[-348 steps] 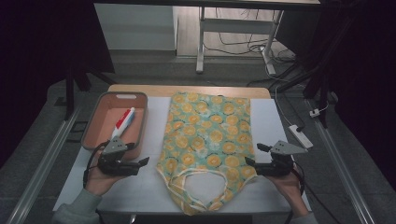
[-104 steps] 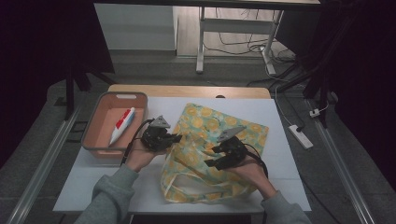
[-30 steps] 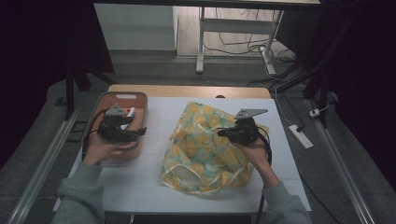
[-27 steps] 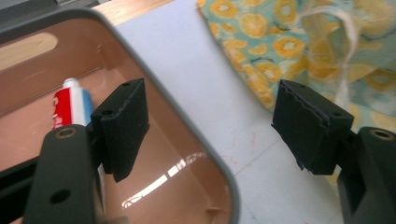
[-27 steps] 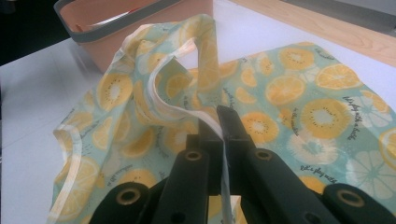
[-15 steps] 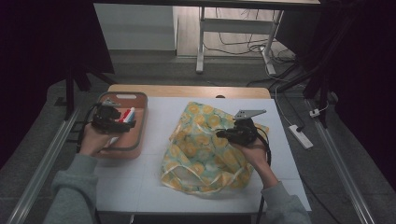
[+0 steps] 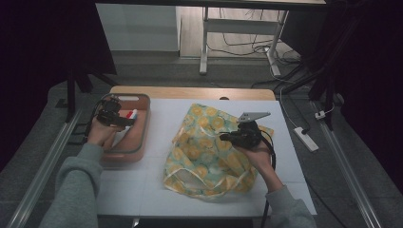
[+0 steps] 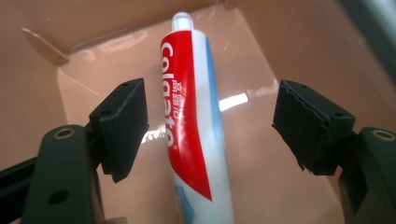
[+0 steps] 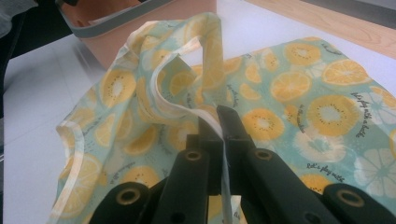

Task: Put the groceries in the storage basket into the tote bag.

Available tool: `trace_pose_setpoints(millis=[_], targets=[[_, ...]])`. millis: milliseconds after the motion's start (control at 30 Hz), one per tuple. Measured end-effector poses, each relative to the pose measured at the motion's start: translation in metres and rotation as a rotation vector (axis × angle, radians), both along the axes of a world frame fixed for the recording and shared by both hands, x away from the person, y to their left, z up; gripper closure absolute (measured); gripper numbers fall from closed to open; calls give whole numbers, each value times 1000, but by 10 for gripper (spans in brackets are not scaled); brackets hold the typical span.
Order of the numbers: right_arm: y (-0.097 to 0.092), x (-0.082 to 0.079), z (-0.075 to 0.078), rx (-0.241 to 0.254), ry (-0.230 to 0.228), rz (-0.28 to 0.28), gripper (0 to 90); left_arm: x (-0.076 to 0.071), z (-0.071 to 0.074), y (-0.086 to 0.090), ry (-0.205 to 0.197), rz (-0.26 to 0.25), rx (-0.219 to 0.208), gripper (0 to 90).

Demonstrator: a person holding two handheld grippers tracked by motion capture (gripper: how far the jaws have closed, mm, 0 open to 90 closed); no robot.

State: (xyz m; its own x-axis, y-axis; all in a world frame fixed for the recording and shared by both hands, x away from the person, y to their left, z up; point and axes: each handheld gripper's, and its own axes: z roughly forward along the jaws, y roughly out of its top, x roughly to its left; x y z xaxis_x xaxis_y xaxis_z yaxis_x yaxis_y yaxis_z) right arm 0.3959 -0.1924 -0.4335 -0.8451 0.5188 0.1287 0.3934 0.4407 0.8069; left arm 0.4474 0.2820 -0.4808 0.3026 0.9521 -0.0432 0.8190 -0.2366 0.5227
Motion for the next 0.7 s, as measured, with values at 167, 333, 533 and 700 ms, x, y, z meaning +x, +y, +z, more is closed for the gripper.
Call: trace_pose_setpoints(millis=[167,333,533,700], targets=[[-4,-1,-2,-3,6,-11,895,8,-8,0,34,8,2,251],[-5,-2,-3,-5,5,-16,895,11,-16,-2,69,1,18,250],[-3,-2,-3,-11,5,-11,895,16,-27,-2,119,-12,5,299],[-5,-2,-2,-7,-1,-14,895,18,-33,1,169,9,-18,434]])
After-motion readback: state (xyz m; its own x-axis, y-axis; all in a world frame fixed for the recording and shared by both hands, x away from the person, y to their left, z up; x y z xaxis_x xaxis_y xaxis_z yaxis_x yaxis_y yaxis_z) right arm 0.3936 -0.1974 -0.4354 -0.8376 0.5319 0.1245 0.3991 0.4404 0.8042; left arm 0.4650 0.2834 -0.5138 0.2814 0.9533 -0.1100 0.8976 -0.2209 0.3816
